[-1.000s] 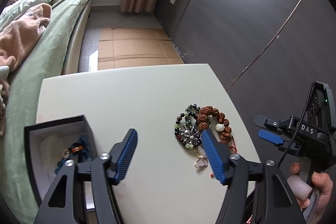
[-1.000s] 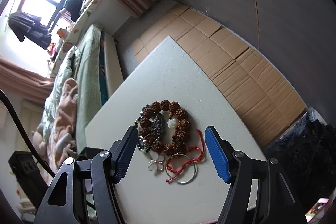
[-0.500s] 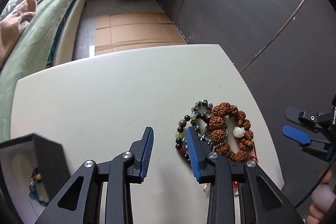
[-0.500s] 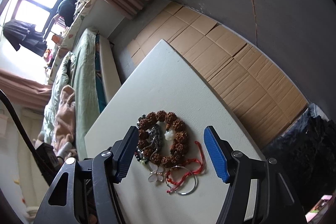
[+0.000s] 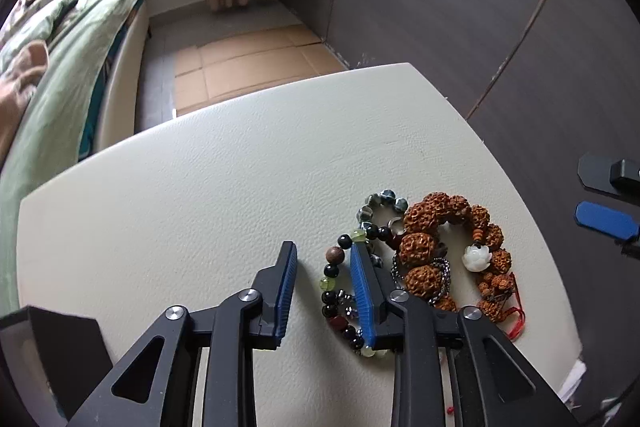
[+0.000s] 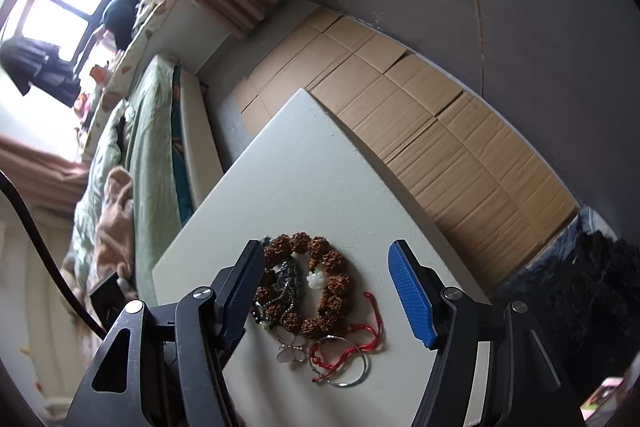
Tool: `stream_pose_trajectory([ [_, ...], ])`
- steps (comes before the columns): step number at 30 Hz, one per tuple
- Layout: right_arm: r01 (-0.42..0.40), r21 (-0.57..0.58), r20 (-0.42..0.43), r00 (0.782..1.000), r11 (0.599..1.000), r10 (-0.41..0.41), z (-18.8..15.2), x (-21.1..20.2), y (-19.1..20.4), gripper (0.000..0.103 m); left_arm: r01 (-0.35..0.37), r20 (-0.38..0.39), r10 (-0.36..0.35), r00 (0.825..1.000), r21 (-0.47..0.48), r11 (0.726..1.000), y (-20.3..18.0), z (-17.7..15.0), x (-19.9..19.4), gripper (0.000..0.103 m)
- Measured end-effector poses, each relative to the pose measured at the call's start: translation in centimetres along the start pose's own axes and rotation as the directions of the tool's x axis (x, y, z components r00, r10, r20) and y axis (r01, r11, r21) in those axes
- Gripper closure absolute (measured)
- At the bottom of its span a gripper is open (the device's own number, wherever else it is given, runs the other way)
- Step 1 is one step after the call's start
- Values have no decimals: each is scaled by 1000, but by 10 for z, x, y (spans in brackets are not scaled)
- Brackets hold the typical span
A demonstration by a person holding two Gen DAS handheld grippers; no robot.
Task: Organize jewelry
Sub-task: 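Grasp the dark bead bracelet with the left gripper while the right grasps the brown bead bracelet, then lift the dark bead bracelet into the black box and open the left gripper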
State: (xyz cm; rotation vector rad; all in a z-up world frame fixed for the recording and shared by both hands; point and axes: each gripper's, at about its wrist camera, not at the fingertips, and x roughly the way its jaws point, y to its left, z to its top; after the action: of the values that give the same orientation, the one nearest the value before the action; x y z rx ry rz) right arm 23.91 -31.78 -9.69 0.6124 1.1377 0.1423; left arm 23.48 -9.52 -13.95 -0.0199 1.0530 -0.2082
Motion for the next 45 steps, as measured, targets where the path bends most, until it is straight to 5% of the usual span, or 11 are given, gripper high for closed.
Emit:
stream_pose_trajectory([
  [2,2,-22,-11,1000,1000,-2,-1,3,5,37,-11,4,11,1000,19,1000,-1,1,2,93],
  [13,120,-147,-71,989,982,-132,-10,42,21,40,120,37,-117,992,-80,990,22,5,-31,93],
  [21,151,-257,-78,981,955,-176,-12,64,35,48,150,102,-136,985,-139,979,40,2,-63,93],
  [27,265,-352,-24,956,898,-291,-15,76,47,51,156,130,-135,982,-164,974,54,-2,-80,93],
  [31,364,-438,37,921,822,-388,-26,82,62,54,154,148,-129,981,-175,972,61,-5,-90,93],
  [33,383,-496,61,911,779,-409,-33,85,70,70,157,157,-129,979,-181,971,64,-6,-95,93],
  [36,367,-510,50,916,778,-399,-35,83,72,73,162,171,-130,977,-190,968,67,-10,-103,93],
  [45,197,-434,68,980,879,-186,-30,24,65,83,178,228,-128,965,-215,960,81,-20,-134,93],
])
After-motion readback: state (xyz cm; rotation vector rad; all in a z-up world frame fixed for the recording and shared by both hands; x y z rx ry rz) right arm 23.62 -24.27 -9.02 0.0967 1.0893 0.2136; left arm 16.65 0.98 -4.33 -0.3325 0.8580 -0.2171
